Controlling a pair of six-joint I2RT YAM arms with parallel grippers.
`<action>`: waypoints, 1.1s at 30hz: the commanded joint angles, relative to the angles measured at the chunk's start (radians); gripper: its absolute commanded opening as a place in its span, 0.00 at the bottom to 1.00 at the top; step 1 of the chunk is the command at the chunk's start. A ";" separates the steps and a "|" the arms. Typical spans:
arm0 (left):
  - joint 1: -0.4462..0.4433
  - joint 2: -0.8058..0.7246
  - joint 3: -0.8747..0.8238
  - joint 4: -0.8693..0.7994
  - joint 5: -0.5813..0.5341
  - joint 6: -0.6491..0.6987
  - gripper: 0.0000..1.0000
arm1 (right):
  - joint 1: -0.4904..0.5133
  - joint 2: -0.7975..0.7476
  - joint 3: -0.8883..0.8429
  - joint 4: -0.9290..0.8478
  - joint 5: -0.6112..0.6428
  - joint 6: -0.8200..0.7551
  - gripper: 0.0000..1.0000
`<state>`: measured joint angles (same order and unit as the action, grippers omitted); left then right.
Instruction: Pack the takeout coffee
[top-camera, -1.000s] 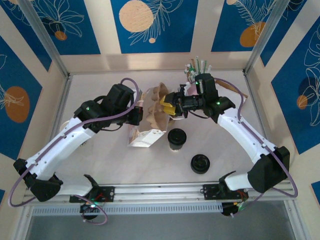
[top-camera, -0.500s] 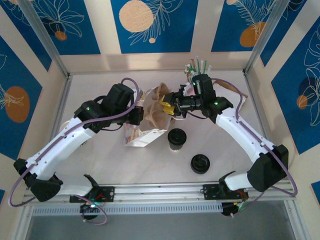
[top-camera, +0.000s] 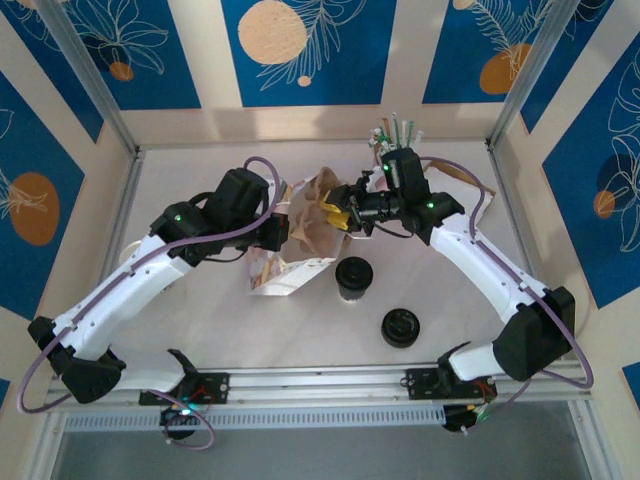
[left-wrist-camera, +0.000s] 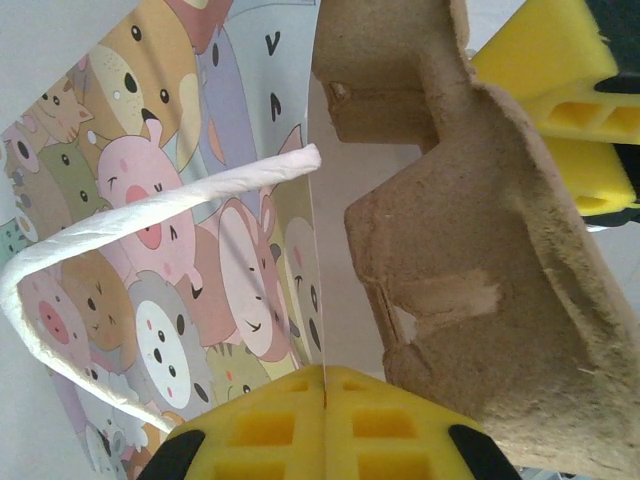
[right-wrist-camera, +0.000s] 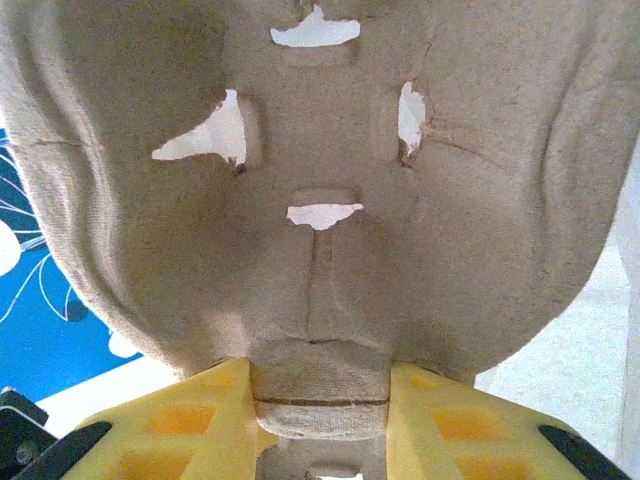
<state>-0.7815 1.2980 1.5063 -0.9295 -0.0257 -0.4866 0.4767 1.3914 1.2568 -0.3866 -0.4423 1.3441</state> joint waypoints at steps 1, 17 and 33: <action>-0.011 -0.029 -0.003 0.012 0.032 0.029 0.00 | -0.011 0.010 0.017 -0.021 0.039 0.013 0.34; -0.010 -0.037 -0.032 0.023 0.069 0.035 0.00 | -0.036 -0.029 -0.045 0.049 0.047 0.111 0.33; -0.012 -0.067 -0.052 0.065 0.167 0.029 0.00 | -0.044 -0.075 -0.080 0.018 0.144 0.157 0.33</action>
<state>-0.7815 1.2705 1.4574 -0.8795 0.0822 -0.4686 0.4492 1.3361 1.1816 -0.3386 -0.3950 1.4742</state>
